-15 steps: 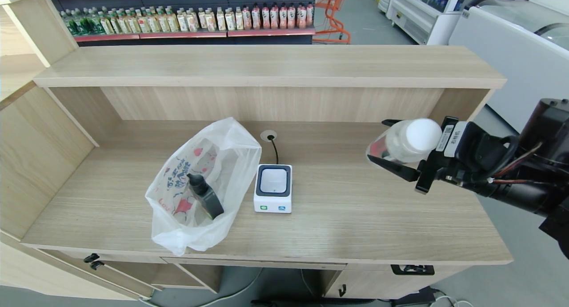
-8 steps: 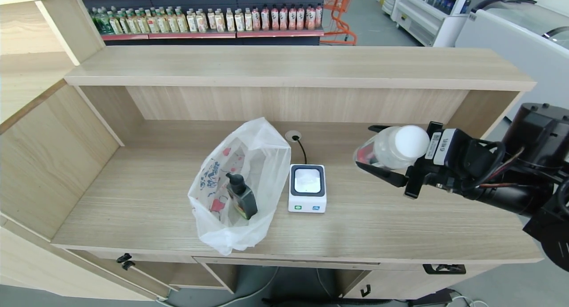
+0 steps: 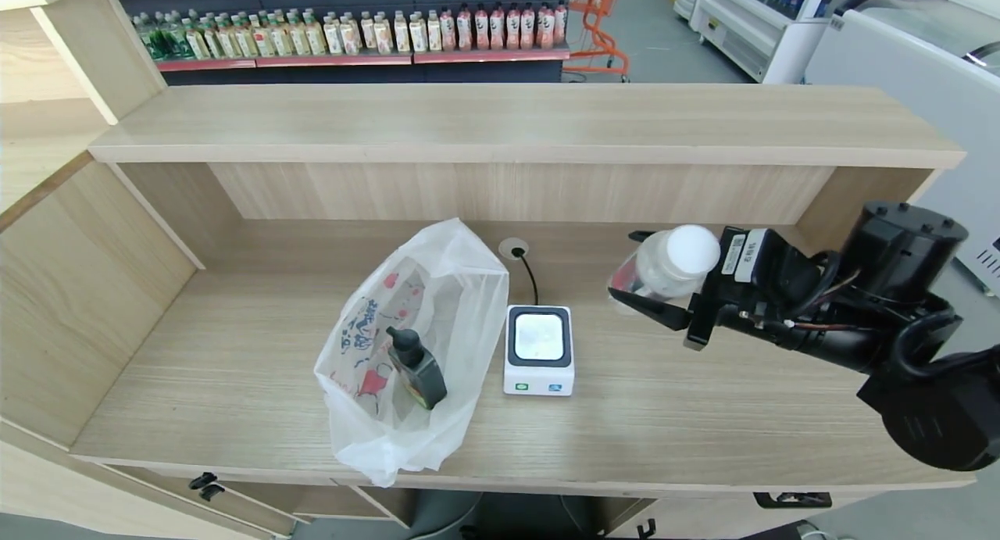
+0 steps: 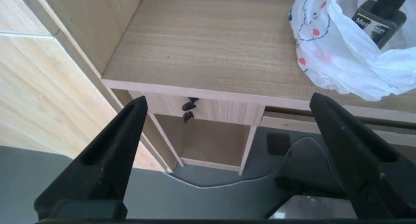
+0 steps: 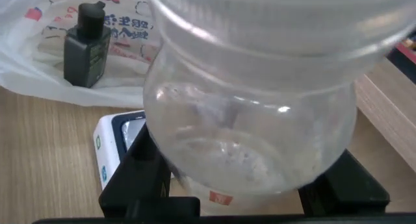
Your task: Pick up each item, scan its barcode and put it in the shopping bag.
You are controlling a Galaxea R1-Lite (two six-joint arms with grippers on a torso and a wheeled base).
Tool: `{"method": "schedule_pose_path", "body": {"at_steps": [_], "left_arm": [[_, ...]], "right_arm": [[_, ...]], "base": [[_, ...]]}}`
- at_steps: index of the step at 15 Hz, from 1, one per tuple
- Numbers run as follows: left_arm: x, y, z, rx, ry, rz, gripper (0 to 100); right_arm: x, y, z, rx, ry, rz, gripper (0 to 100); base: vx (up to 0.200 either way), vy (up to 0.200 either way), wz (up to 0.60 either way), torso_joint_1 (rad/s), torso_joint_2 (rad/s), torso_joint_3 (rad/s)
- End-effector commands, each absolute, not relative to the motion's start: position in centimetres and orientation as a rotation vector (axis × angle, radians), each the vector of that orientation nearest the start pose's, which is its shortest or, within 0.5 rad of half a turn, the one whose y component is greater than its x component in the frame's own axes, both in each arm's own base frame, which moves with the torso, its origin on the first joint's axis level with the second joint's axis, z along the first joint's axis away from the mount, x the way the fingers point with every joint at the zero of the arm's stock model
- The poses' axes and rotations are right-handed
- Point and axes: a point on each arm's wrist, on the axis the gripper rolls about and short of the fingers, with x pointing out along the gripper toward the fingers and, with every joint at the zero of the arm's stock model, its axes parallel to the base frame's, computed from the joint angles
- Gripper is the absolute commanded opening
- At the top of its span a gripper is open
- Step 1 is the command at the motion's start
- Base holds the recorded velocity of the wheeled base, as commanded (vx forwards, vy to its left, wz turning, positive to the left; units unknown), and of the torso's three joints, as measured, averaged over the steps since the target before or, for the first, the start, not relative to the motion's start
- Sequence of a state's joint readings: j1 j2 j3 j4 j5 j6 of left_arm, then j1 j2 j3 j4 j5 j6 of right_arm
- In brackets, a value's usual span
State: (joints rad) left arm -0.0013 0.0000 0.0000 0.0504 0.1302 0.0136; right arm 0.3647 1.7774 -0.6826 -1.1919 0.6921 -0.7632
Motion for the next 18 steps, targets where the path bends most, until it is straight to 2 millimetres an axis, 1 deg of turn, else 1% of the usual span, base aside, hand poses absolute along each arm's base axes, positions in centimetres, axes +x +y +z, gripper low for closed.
{"method": "schedule_pose_path", "body": {"at_steps": [1, 3, 5, 7, 11, 12, 14, 18], "left_arm": [[-2.3, 0.3, 7.0, 0.017, 0.051, 0.128, 100], [-2.3, 0.3, 7.0, 0.016, 0.051, 0.129, 100], [-2.3, 0.3, 7.0, 0.016, 0.051, 0.129, 100], [-2.3, 0.3, 7.0, 0.017, 0.051, 0.128, 100], [-2.3, 0.3, 7.0, 0.017, 0.051, 0.128, 100], [-2.3, 0.3, 7.0, 0.016, 0.051, 0.129, 100], [-2.3, 0.3, 7.0, 0.017, 0.051, 0.128, 100], [-2.3, 0.3, 7.0, 0.016, 0.051, 0.129, 100]], "right_arm": [[29.0, 12.8, 16.4, -0.68, -0.46, 1.014, 0], [29.3, 13.4, 15.7, -0.673, -0.446, 1.039, 0], [30.0, 13.7, 15.8, -0.678, -0.464, 1.035, 0], [30.2, 13.8, 15.7, -0.678, -0.478, 1.033, 0], [31.0, 14.3, 14.4, -0.677, -0.504, 1.052, 0], [31.5, 14.6, 13.5, -0.664, -0.536, 1.066, 0], [32.1, 14.8, 12.7, -0.622, -0.546, 1.068, 0], [33.9, 15.6, 11.5, -0.622, -0.586, 1.107, 0]], "base": [[0.0, 0.0, 0.0, 0.0, 0.0, 0.0], [0.0, 0.0, 0.0, 0.0, 0.0, 0.0], [0.0, 0.0, 0.0, 0.0, 0.0, 0.0], [0.0, 0.0, 0.0, 0.0, 0.0, 0.0], [0.0, 0.0, 0.0, 0.0, 0.0, 0.0], [0.0, 0.0, 0.0, 0.0, 0.0, 0.0], [0.0, 0.0, 0.0, 0.0, 0.0, 0.0], [0.0, 0.0, 0.0, 0.0, 0.0, 0.0]]}}
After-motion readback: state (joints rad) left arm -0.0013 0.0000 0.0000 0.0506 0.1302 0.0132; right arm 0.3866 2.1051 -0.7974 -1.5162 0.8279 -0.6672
